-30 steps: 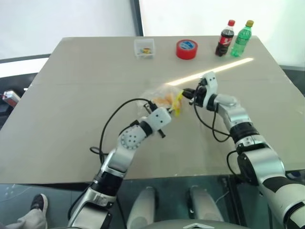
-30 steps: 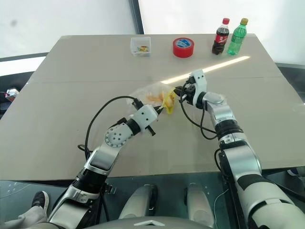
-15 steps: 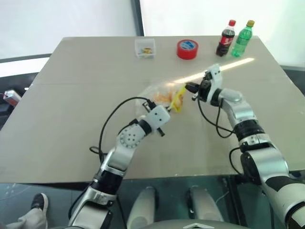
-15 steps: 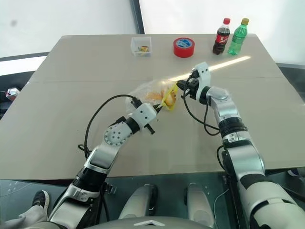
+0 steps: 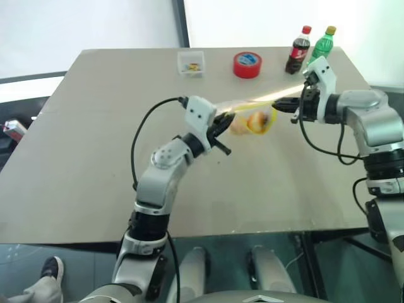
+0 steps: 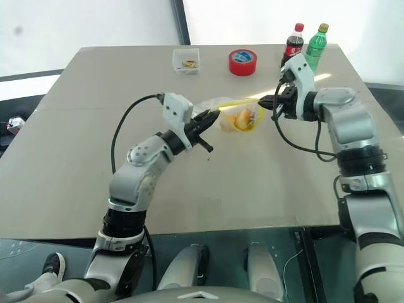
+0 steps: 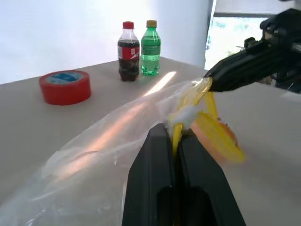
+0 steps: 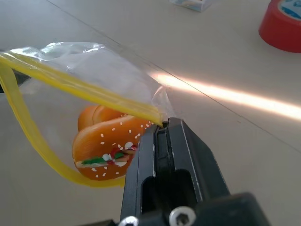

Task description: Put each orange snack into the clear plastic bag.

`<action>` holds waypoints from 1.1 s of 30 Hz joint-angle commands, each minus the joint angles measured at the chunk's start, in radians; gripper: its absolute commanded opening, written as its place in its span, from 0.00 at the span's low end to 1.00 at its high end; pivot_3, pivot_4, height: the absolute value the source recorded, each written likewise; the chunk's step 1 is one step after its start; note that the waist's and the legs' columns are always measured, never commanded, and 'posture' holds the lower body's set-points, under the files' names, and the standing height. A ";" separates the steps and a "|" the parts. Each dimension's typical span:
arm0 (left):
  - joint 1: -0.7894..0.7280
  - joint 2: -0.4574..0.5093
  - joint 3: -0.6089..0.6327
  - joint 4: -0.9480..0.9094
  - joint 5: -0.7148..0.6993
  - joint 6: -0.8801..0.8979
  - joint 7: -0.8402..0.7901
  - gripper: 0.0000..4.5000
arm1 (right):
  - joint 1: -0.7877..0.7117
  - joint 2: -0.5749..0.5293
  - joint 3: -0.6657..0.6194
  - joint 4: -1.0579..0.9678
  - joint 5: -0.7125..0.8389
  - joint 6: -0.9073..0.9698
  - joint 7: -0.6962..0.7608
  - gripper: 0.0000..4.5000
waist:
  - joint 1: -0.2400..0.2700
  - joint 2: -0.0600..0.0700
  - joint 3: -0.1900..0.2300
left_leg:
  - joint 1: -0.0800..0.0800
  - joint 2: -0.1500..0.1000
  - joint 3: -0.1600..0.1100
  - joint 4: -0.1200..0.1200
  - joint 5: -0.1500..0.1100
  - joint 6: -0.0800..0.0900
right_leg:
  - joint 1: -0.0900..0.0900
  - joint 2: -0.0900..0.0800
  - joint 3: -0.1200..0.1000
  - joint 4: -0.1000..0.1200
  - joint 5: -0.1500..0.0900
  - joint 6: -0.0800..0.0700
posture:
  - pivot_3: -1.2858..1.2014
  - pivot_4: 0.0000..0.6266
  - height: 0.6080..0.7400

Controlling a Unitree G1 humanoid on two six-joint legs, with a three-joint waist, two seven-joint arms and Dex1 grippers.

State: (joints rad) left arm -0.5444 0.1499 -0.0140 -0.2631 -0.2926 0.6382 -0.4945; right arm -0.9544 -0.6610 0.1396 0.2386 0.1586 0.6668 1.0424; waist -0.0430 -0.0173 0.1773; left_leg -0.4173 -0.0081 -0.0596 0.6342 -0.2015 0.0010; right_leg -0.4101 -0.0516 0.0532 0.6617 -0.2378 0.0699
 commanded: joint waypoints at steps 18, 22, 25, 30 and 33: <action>0.033 -0.034 0.252 -0.038 -0.466 0.398 0.190 0.00 | -0.057 -0.164 0.039 0.060 0.061 0.103 0.178 0.01 | 0.008 -0.001 0.001 | -0.001 -0.001 0.000 0.000 0.000 0.000 | 0.000 -0.001 0.000 -0.002 0.000 0.000 | 0.52 0.24 1.00; 0.058 -0.022 0.236 -0.041 -0.459 0.387 0.201 0.00 | -0.023 -0.155 -0.022 0.042 0.082 0.047 0.155 0.28 | 0.008 -0.001 0.001 | -0.001 -0.001 0.000 0.000 0.000 0.000 | 0.000 -0.001 0.000 -0.002 0.000 0.000 | 0.52 0.24 1.00; 0.068 -0.010 0.225 -0.035 -0.455 0.378 0.199 0.00 | -0.005 -0.168 -0.045 0.029 0.077 -0.045 0.150 0.61 | 0.007 -0.001 0.001 | -0.001 -0.001 0.000 0.000 0.000 0.000 | 0.000 -0.001 0.000 -0.002 0.000 0.000 | 0.52 0.24 1.00; 0.069 0.015 0.207 -0.035 -0.445 0.358 0.185 0.00 | -0.002 -0.154 -0.054 -0.087 0.079 -0.165 0.150 0.61 | 0.004 -0.001 0.001 | -0.001 -0.001 0.001 0.000 0.000 0.000 | 0.000 -0.001 0.000 -0.002 0.000 0.000 | 0.52 0.24 1.00; 0.063 0.016 0.208 -0.037 -0.457 0.340 0.182 0.00 | 0.013 -0.081 -0.011 -0.216 0.071 -0.248 0.125 0.61 | 0.001 -0.001 0.001 | 0.000 0.000 0.001 0.000 0.000 0.000 | 0.000 -0.001 0.000 -0.002 0.000 0.000 | 0.52 0.24 1.00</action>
State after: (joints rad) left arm -0.4691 0.1660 0.1923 -0.2834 -0.7360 1.0034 -0.3023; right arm -0.9435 -0.7658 0.1211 0.1016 0.2304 0.4745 1.1866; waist -0.0421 -0.0183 0.1783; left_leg -0.4177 -0.0081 -0.0590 0.6343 -0.2015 0.0005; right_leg -0.4100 -0.0520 0.0536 0.6601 -0.2379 0.0699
